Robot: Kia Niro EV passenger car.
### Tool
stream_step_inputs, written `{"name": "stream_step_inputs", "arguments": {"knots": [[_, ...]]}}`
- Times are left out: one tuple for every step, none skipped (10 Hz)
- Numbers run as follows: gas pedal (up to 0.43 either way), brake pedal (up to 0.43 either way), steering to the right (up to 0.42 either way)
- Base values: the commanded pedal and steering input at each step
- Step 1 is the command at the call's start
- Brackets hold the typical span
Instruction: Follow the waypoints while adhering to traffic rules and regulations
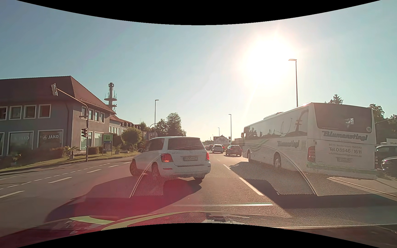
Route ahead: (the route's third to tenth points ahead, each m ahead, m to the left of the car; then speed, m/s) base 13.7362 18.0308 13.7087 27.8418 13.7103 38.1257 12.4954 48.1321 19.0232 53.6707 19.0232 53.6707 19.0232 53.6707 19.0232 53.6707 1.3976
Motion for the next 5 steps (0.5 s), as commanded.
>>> {"name": "stream_step_inputs", "arguments": {"knots": [[0.488,0.0,0.002],[0.461,0.0,0.003],[0.449,0.0,0.003],[0.449,0.0,0.003],[0.449,0.0,0.003]]}}
